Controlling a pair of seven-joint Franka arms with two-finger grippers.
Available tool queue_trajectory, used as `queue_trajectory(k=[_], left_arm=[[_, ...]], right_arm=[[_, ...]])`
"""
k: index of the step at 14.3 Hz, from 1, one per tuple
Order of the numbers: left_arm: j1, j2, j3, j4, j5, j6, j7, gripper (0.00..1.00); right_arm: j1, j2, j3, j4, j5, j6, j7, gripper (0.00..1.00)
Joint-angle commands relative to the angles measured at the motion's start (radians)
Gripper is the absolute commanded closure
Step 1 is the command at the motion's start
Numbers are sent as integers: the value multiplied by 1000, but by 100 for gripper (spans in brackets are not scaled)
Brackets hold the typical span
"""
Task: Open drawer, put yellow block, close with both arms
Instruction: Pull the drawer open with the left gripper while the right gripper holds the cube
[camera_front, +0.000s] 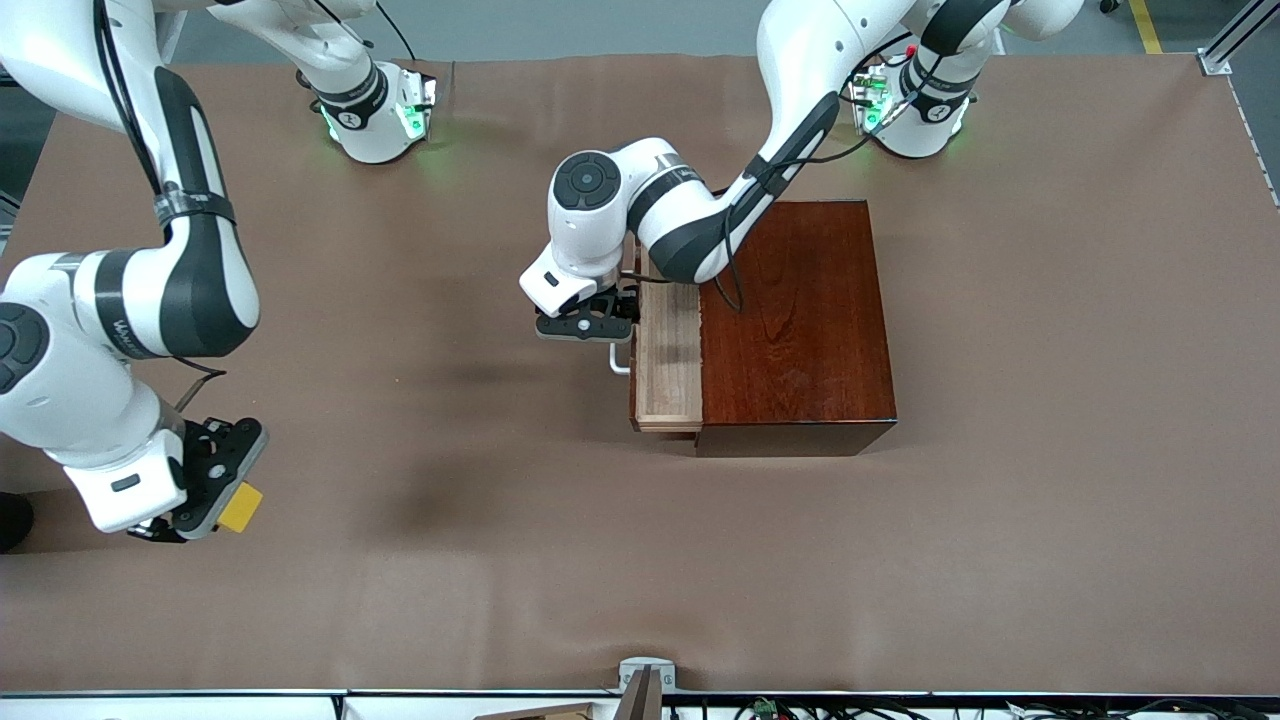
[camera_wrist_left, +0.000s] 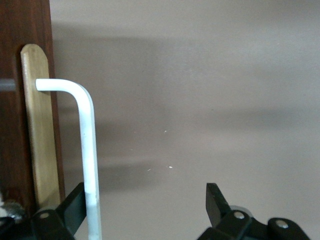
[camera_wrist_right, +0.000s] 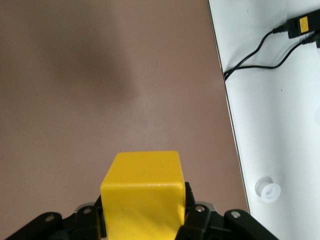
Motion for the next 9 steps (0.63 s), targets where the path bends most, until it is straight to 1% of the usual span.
queue_trajectory(k=[1, 4, 7, 9], left_arm=[[-38, 67, -40, 62, -74, 145, -27, 0], [-43, 75, -43, 62, -79, 197, -27, 0], [-41, 79, -51, 62, -82, 249, -27, 0], [-41, 79, -49, 85, -140, 269, -27, 0]], right_arm=[[10, -5, 1, 13, -14, -7, -46, 100], [10, -3, 1, 13, -12, -7, -69, 100], [10, -3, 18, 13, -11, -7, -110, 100], [10, -3, 19, 13, -11, -9, -113, 100]])
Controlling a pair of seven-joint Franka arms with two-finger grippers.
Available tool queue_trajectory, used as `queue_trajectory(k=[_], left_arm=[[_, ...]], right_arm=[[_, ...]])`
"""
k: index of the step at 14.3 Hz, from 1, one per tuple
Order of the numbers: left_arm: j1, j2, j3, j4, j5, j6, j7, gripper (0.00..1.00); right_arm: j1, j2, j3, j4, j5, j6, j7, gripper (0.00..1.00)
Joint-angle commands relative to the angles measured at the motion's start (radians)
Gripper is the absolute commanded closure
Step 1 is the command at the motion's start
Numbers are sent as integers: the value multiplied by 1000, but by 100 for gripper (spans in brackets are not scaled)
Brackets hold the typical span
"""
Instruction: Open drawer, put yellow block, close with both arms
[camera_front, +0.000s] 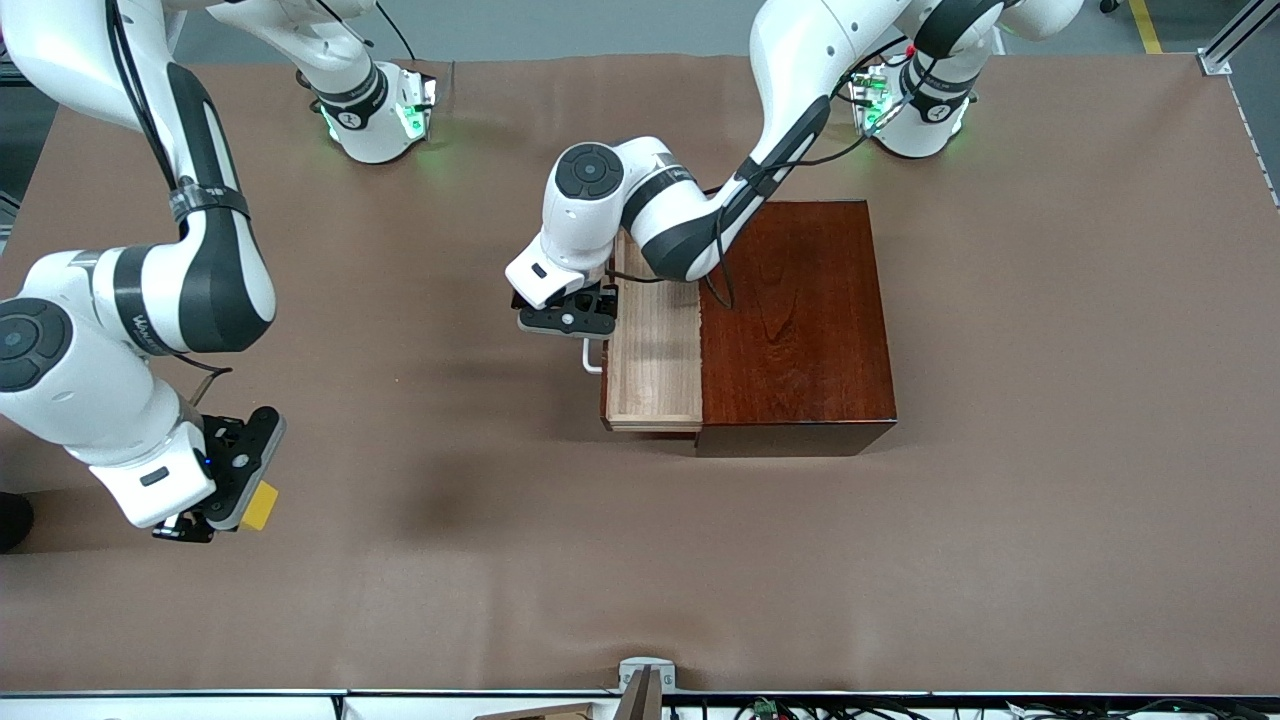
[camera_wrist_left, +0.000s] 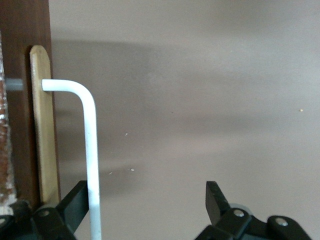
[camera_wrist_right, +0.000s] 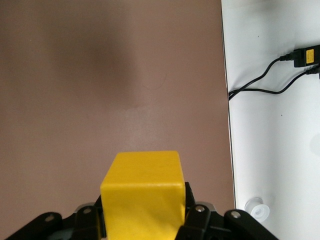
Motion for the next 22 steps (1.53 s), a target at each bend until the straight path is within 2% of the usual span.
queue_trajectory(k=[1, 3, 7, 9, 11, 14, 17, 20, 22], left_arm=[[-33, 62, -38, 84, -98, 139, -27, 0], [-28, 52, -38, 83, -114, 127, -30, 0], [-28, 38, -26, 80, -108, 20, -41, 0], [-23, 23, -24, 80, -105, -47, -44, 0], [-19, -12, 11, 80, -106, -142, -44, 0], [-13, -49, 25, 80, -103, -244, -44, 0], [45, -149, 22, 78, -123, -325, -69, 0], [144, -267, 21, 77, -198, -486, -66, 0], [217, -354, 16, 65, -200, -595, -44, 0]], right_arm=[[-2, -4, 8, 10, -11, -9, -21, 100], [-2, -4, 8, 10, -11, -10, -21, 100], [-1, -4, 10, 8, -11, -10, -19, 100], [-1, -4, 11, 10, -8, -10, -19, 100], [2, -4, 13, 10, -3, -13, -18, 100], [4, -5, 43, 10, 3, -18, -13, 100], [2, -5, 57, 5, 75, -24, -15, 100], [1, -5, 56, 2, 222, -88, -15, 100], [4, -7, 69, 4, 247, -142, -15, 100]])
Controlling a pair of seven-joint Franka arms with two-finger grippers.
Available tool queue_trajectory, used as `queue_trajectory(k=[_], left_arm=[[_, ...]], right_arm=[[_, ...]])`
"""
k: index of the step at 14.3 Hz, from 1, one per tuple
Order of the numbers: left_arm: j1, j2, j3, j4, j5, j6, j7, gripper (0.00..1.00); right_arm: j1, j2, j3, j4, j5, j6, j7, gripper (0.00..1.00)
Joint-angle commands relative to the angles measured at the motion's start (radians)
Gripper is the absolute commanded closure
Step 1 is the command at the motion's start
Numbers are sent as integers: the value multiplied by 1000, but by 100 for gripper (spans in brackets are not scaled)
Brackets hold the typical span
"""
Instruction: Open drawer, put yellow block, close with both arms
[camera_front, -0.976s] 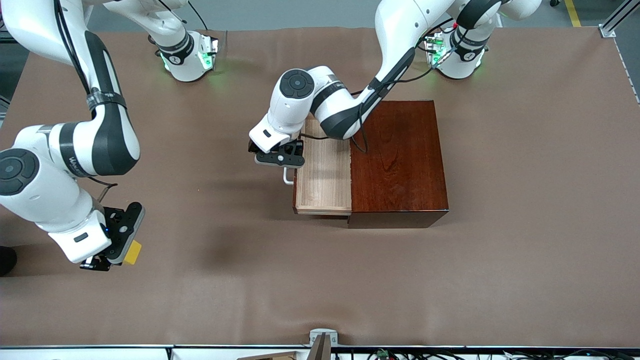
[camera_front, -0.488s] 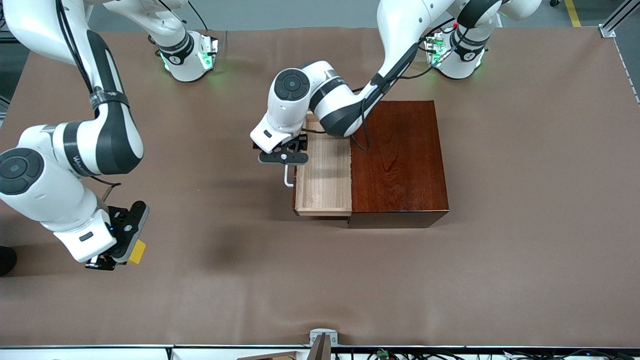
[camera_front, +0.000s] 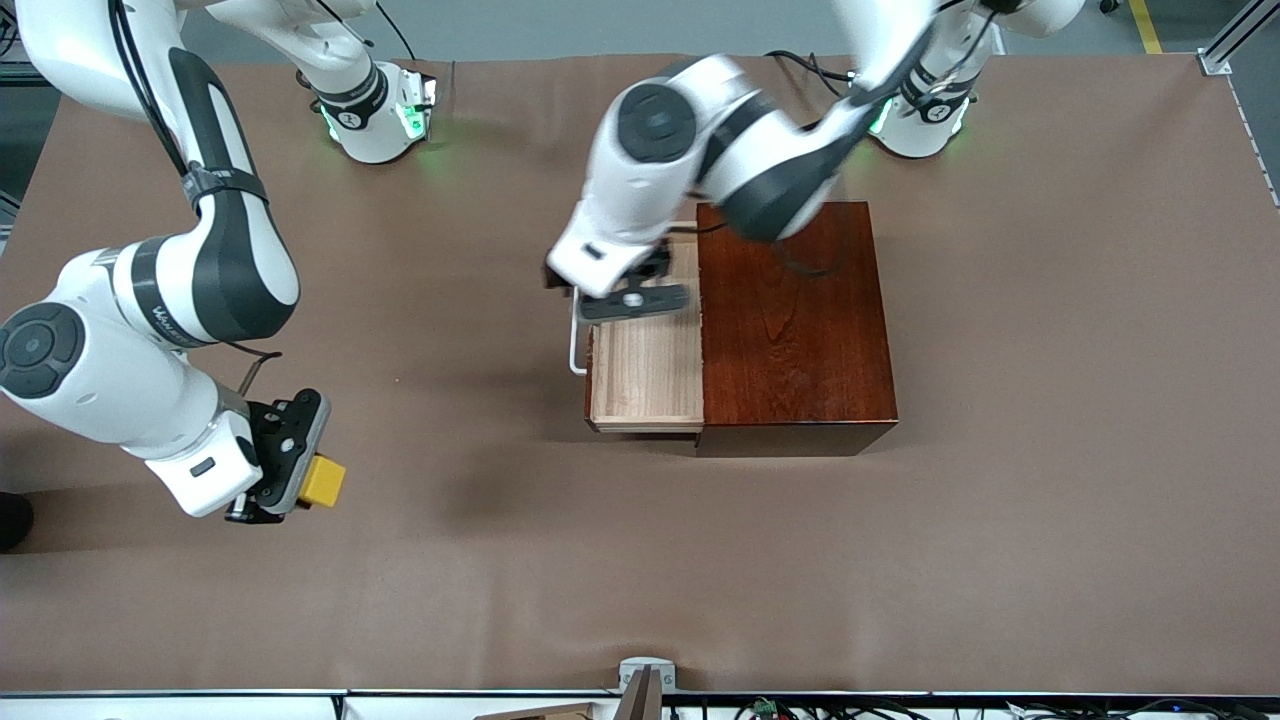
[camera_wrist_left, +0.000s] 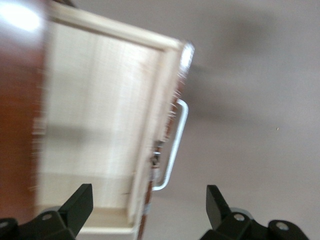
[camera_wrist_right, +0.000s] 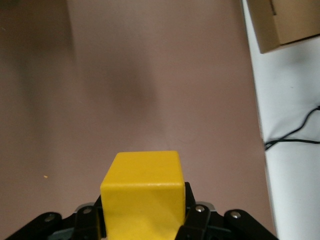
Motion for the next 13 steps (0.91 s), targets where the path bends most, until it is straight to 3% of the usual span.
queue_trajectory(k=[1, 4, 6, 10, 13], left_arm=[[92, -134, -4, -52, -25, -146, 60, 0], [233, -211, 1, -58, -22, -325, 312, 0], [343, -275, -2, -96, -20, -373, 437, 0], [506, -422, -1, -251, -13, -369, 578, 0], [581, -479, -2, -332, 42, -343, 597, 0]], right_arm=[[0, -10, 33, 5, 64, -68, -6, 100], [14, -10, 108, 5, 85, -69, 9, 100], [66, -8, 117, 1, 83, -68, 14, 100], [154, -4, 117, -5, 83, -71, 81, 100], [224, -2, 117, -21, 86, -60, 156, 100]])
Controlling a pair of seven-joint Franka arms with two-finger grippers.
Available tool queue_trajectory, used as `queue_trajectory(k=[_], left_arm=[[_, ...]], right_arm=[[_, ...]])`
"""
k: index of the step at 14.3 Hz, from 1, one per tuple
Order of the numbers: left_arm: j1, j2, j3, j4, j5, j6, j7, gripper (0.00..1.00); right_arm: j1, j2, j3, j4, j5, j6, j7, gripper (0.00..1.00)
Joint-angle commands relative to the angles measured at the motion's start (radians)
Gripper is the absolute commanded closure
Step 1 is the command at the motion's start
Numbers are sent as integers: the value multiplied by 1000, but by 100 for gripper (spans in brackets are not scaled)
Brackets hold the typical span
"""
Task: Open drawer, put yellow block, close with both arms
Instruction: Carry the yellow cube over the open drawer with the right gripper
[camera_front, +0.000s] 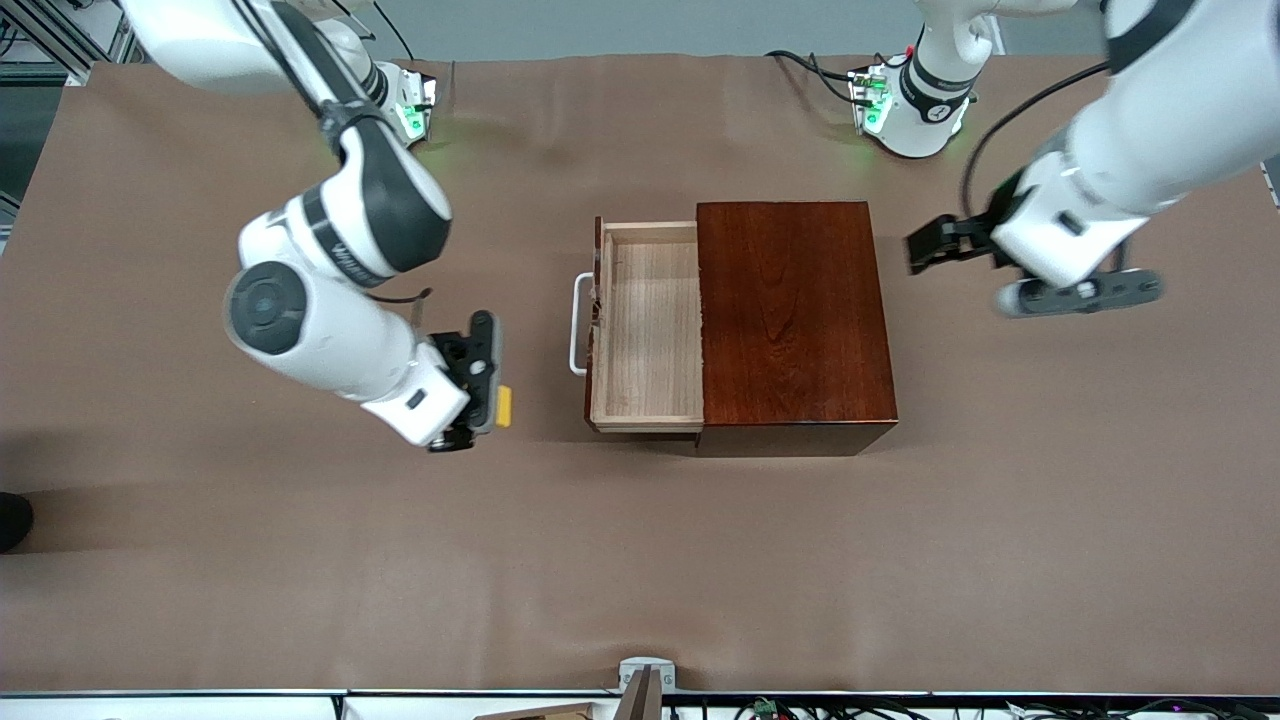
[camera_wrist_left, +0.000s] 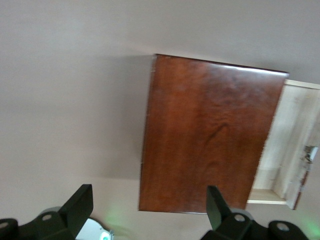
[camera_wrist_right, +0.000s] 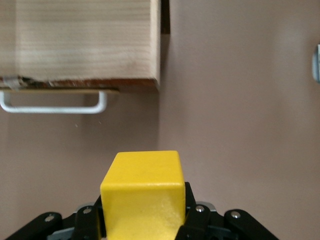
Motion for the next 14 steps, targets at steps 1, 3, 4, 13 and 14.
queue_trajectory(k=[1, 3, 4, 13, 14], left_arm=[[41, -88, -10, -123, 74, 56, 56, 0], [57, -89, -1, -128, 116, 76, 131, 0], [95, -88, -5, -129, 117, 86, 155, 0], [173, -75, -4, -132, 117, 126, 298, 0], [176, -77, -4, -132, 117, 126, 309, 0]], right_arm=[[73, -5, -5, -7, 18, 5, 74, 100], [129, -4, -7, -7, -2, 16, 166, 100], [156, -2, -10, -8, -13, 16, 204, 100], [362, 80, -11, -7, -209, 142, 424, 100], [376, 91, -11, -8, -211, 162, 439, 100]])
